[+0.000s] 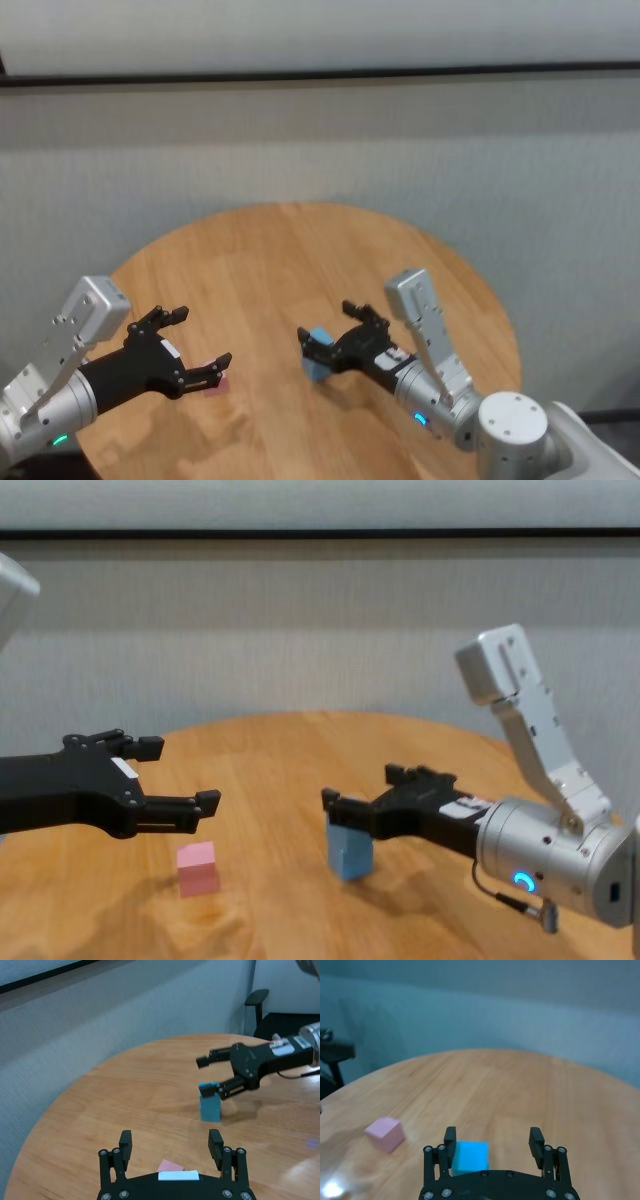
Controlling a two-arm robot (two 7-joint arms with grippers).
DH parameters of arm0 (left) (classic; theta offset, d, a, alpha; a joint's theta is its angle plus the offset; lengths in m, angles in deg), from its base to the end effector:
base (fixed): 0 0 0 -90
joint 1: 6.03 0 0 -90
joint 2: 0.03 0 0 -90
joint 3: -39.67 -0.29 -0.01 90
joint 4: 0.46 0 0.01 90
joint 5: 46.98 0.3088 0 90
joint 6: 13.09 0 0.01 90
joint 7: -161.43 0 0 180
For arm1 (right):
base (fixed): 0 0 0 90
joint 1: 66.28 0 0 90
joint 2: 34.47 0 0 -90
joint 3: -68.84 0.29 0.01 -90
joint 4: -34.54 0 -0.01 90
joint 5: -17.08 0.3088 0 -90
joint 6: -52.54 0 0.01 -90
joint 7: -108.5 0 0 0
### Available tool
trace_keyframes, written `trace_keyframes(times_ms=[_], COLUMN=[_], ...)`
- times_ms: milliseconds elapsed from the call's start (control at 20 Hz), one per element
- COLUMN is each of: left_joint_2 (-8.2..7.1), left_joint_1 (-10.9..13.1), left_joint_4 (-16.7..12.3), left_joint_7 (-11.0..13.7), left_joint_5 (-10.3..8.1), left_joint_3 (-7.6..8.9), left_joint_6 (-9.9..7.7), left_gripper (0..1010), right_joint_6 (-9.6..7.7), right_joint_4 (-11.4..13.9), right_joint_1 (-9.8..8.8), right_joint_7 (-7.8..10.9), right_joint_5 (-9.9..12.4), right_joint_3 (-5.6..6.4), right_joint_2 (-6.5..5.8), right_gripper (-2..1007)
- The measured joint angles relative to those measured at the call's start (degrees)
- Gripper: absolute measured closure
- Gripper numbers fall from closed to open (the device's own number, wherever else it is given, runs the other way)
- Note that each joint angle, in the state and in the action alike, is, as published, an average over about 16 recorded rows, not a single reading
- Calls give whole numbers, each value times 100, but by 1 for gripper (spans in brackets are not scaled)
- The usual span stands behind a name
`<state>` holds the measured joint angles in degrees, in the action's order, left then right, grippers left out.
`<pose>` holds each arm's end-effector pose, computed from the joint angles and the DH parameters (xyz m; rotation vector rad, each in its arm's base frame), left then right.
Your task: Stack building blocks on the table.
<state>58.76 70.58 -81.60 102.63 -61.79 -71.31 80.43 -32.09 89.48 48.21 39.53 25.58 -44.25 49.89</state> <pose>0.3768 0.0816 -0.2782 0.2930 -0.1723 0.7676 0.4250 0.0563 -0.3431 -0.1816 0.0379 -0.9094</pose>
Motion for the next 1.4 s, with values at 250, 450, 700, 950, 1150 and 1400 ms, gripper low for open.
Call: trace_keyframes(times_ms=[250,450,700,950,1150,1400], left_joint_2=[0,0,0,0,0,-3], left_joint_1=[0,0,0,0,0,2], left_joint_4=[0,0,0,0,0,10], left_joint_7=[0,0,0,0,0,-5], left_joint_5=[0,0,0,0,0,-15], left_joint_3=[0,0,0,0,0,11], left_joint_6=[0,0,0,0,0,-11], left_gripper=[8,8,8,8,8,8], right_joint_6=[-4,-22,-64,-125,-188,-252], right_joint_4=[254,450,631,741,798,846], right_joint_1=[-48,-100,-181,-286,-359,-426], right_joint_7=[-98,-180,-287,-368,-398,-393], right_joint_5=[44,86,109,120,121,122], right_joint_3=[155,287,450,619,732,831], right_joint_2=[-98,-185,-315,-452,-553,-643], right_gripper=[59,14,0,0,1,1])
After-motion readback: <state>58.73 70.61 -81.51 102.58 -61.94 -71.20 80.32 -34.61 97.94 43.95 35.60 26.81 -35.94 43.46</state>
